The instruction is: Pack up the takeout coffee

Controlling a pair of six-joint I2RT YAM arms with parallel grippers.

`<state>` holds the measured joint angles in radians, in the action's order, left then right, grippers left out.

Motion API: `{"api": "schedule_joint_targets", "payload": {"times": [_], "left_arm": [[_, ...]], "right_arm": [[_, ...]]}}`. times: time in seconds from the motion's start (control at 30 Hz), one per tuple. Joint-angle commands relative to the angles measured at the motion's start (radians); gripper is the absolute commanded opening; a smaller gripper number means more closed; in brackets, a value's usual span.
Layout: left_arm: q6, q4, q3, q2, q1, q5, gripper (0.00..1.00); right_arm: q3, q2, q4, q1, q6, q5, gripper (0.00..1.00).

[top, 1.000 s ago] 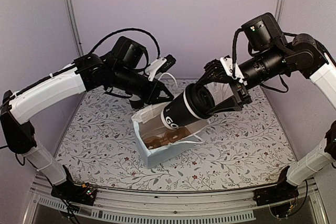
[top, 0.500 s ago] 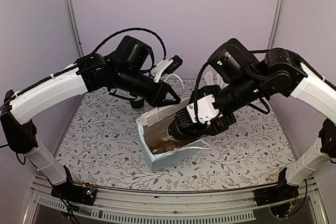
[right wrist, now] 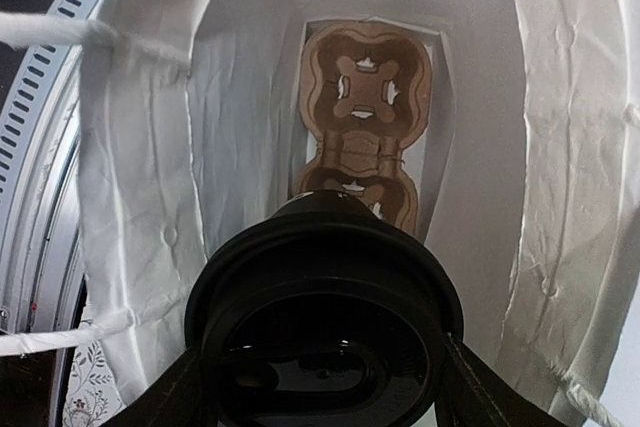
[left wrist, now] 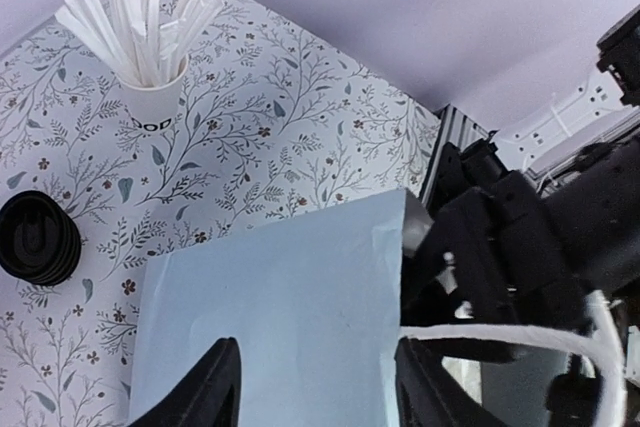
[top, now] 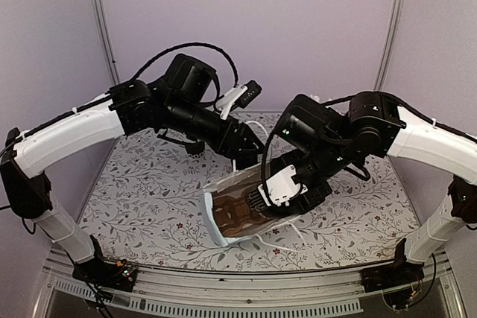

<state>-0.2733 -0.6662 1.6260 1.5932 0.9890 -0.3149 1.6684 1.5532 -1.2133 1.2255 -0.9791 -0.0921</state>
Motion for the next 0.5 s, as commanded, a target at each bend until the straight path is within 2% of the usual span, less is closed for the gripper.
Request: {"api": "schedule_joint_targets", "payload": {"times": [0.0,0.07,0.17,0.27,0.47], "left_arm": [[-0.011,0.109,0.017,-0.116,0.017,-0.072,0.63],[-0.008,0.143,0.003,-0.155,0.015,-0.063,0.68],[0.011,0.141,-0.038,-0.175,-0.019,0.035,0.72],[0.021,0.154,-0.121,-0.154,-0.106,0.059,0.73],[0.056,0.294,-0.316,-0.045,-0.240,-0.013,0.69]], "right_arm": [[-0.046,-0.030,-0.003,0.019,0.018,-0.047,0.45],[-0.060,-0.038,0.004,0.032,0.013,-0.060,0.45],[-0.076,-0.049,0.028,0.052,0.000,-0.095,0.45],[-0.106,-0.071,0.063,0.057,-0.019,-0.105,0.45],[-0.238,-0.135,0.175,0.058,-0.057,-0.117,0.45]]}}
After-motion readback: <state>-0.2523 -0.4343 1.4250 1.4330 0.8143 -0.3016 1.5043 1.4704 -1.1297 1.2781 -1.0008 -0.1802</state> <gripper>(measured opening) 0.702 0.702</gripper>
